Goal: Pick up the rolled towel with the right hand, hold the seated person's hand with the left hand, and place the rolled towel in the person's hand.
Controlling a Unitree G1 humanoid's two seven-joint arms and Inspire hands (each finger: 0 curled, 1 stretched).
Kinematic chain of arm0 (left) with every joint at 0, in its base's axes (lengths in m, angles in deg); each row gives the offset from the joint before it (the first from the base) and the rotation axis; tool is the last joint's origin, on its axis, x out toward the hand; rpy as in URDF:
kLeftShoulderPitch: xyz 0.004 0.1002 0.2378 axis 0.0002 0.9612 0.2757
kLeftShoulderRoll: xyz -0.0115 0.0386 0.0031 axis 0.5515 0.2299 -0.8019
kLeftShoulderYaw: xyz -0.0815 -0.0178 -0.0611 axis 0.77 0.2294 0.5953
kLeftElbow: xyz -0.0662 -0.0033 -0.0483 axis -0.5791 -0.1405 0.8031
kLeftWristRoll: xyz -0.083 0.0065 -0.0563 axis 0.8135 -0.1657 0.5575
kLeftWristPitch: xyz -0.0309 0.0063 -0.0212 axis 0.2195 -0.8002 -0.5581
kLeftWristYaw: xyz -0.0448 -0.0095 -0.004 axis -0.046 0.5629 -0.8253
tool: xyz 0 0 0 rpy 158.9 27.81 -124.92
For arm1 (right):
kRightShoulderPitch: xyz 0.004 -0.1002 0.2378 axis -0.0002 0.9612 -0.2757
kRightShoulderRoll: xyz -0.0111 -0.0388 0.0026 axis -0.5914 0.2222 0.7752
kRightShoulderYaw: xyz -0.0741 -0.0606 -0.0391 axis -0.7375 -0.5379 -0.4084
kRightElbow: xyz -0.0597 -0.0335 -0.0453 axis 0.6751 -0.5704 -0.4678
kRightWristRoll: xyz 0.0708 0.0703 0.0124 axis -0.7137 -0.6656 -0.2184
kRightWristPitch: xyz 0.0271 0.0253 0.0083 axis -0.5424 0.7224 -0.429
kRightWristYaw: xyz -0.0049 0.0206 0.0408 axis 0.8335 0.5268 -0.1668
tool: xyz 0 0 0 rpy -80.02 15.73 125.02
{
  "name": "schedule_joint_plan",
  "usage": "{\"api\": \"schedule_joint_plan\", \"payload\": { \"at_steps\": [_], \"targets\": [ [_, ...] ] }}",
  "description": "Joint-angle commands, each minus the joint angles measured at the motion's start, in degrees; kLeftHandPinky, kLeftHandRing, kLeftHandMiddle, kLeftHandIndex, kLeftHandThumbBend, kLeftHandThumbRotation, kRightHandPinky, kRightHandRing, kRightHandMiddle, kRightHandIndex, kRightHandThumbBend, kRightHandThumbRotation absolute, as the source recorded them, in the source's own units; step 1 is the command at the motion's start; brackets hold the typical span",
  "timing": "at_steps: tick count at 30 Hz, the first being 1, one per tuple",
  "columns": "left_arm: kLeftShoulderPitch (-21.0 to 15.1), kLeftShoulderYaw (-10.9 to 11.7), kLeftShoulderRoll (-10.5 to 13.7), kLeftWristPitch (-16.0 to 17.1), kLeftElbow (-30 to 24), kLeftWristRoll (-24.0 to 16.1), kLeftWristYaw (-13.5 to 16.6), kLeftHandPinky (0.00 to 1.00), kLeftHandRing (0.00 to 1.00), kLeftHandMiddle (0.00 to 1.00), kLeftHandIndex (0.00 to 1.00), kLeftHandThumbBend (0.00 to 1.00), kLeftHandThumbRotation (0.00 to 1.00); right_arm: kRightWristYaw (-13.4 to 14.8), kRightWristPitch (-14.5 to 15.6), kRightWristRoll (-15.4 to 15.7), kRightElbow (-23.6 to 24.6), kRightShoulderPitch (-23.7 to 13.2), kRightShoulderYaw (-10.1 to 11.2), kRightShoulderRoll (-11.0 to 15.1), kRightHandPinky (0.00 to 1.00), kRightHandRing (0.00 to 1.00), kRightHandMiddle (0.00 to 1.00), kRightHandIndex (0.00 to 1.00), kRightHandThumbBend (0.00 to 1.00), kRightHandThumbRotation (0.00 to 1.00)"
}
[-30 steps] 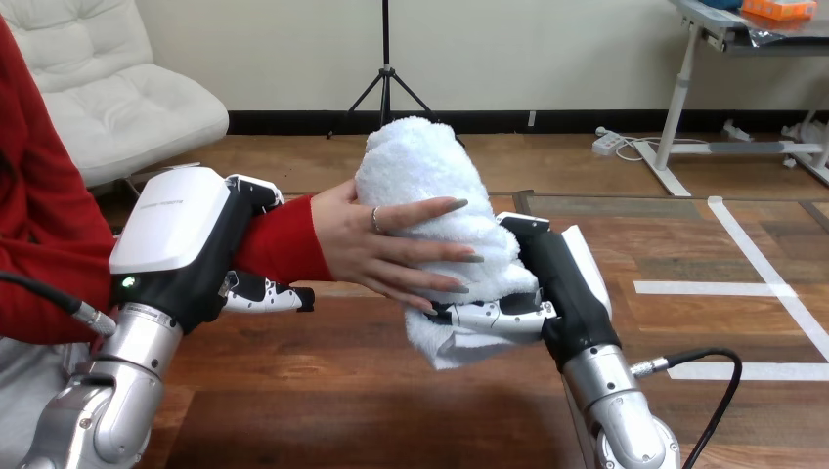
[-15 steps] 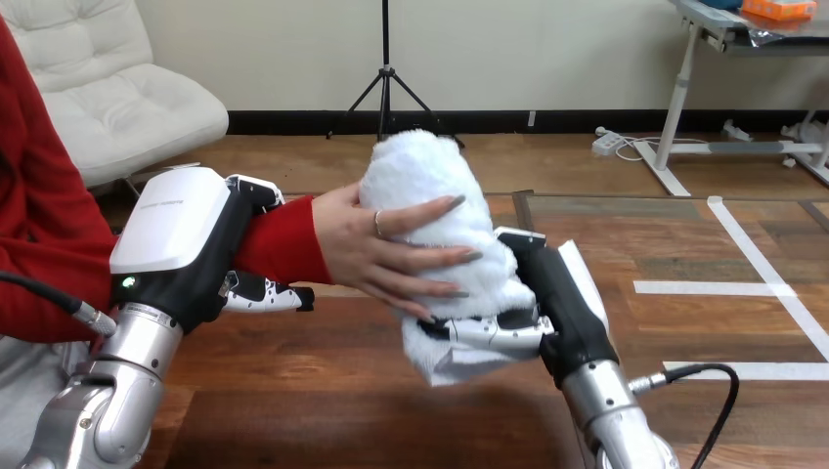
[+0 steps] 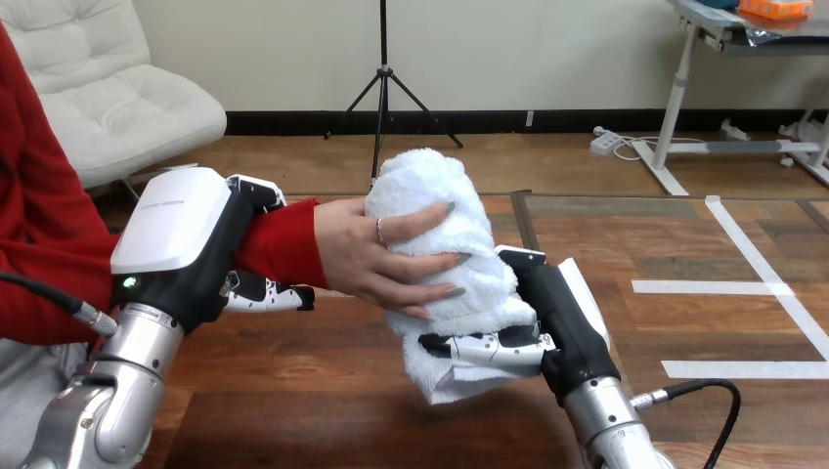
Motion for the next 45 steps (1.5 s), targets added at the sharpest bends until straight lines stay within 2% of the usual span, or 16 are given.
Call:
{"api": "schedule_joint_plan", "payload": {
  "at_steps": [1, 10, 23, 29, 38, 40, 45],
  "targets": [
    [-4.8, 0.6, -0.8, 0.8, -4.6, 0.7, 0.3, 0.28, 0.32, 0.37, 0.38, 0.84, 0.00, -1.8, -0.8, 1.1, 3.9, -2.7, -3.1, -1.5, 0.27, 0.33, 0.38, 0.42, 0.81, 0.00],
    [-4.6, 0.6, -1.0, 0.8, -4.8, 0.9, -0.3, 0.28, 0.32, 0.37, 0.38, 0.83, 0.00, -2.2, 0.5, 0.9, 4.7, -2.3, -3.0, -1.4, 0.28, 0.34, 0.39, 0.42, 0.79, 0.00],
    [-4.3, 0.6, -1.2, 1.4, -4.6, 1.4, -0.1, 0.29, 0.32, 0.38, 0.38, 0.83, 0.00, -2.7, 6.9, -0.2, 9.0, -0.9, -2.5, -1.6, 0.31, 0.38, 0.43, 0.46, 0.82, 0.00],
    [-3.9, 0.7, -1.3, 1.1, -5.2, 1.8, -0.6, 0.29, 0.32, 0.38, 0.38, 0.83, 0.00, -3.1, 8.8, -1.0, 10.6, -0.5, -2.1, -1.7, 0.33, 0.40, 0.45, 0.49, 0.82, 0.10],
    [-3.3, 0.9, -1.3, 0.8, -5.9, 2.8, -1.6, 0.30, 0.33, 0.39, 0.39, 0.82, 0.00, -3.7, 10.9, -2.3, 12.6, 0.0, -1.5, -1.5, 0.39, 0.47, 0.51, 0.54, 0.83, 0.33],
    [-3.1, 0.9, -1.3, 0.7, -6.1, 3.0, -1.9, 0.31, 0.34, 0.39, 0.40, 0.81, 0.00, -3.9, 11.5, -2.4, 13.1, 0.2, -1.4, -1.4, 0.43, 0.51, 0.54, 0.56, 0.85, 0.43],
    [-2.5, 1.0, -1.4, -0.8, -7.5, 3.6, -3.6, 0.32, 0.36, 0.41, 0.41, 0.81, 0.00, -5.0, 12.3, -2.8, 14.4, 0.4, -1.3, -0.8, 0.48, 0.55, 0.59, 0.61, 0.88, 0.57]
  ]
}}
